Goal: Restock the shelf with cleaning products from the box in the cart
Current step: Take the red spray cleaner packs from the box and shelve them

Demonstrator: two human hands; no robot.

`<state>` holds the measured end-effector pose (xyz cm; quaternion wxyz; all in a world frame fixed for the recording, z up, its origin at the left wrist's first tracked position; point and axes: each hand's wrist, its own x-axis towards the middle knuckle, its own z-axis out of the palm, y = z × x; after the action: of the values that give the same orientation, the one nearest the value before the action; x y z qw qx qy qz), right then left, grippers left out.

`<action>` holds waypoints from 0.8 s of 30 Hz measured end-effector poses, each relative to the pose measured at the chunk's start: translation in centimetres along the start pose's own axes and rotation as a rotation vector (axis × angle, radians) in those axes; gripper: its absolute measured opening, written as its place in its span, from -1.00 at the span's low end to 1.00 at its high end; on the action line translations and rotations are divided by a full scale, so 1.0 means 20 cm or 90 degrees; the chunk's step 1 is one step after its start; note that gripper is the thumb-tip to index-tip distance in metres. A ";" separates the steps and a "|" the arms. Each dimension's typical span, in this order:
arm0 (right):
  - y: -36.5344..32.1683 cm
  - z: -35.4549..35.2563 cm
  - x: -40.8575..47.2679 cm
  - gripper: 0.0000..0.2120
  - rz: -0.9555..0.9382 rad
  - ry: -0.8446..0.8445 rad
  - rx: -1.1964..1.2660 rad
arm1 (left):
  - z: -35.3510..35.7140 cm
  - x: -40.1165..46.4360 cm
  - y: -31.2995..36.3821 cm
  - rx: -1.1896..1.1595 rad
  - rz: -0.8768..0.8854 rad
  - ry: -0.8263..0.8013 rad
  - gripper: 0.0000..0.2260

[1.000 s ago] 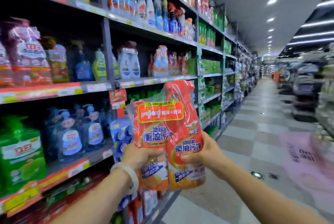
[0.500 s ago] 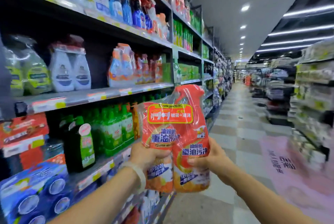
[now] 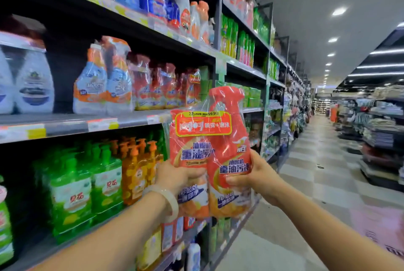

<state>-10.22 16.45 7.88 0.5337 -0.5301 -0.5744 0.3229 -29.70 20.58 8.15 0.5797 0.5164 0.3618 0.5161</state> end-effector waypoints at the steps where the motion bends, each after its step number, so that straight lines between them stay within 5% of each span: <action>1: 0.02 -0.03 0.10 -0.34 -0.002 -0.006 0.003 | 0.03 0.09 0.00 -0.002 0.000 0.011 -0.55; 7: 0.21 -0.12 0.64 -0.37 -0.030 -0.008 0.053 | 0.14 0.60 -0.03 0.030 0.041 0.083 -0.51; 12: 0.23 -0.22 1.23 -0.44 -0.087 -0.039 0.033 | 0.25 1.12 0.03 0.026 0.079 0.147 -0.87; 18: 0.08 -0.40 1.99 -0.40 -0.188 -0.082 0.011 | 0.44 1.73 0.26 0.038 0.168 0.174 -0.93; 22: 0.06 -0.49 2.39 -0.40 -0.214 -0.089 0.034 | 0.49 2.13 0.37 0.097 0.206 0.223 -0.48; 24: 0.07 -0.52 2.58 -0.41 -0.229 -0.100 0.038 | 0.50 2.29 0.40 0.122 0.221 0.249 -0.52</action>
<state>6.79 63.93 22.90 0.5518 -0.3761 -0.6897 0.2799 -12.48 62.35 23.21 0.3502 0.5137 0.4198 0.6612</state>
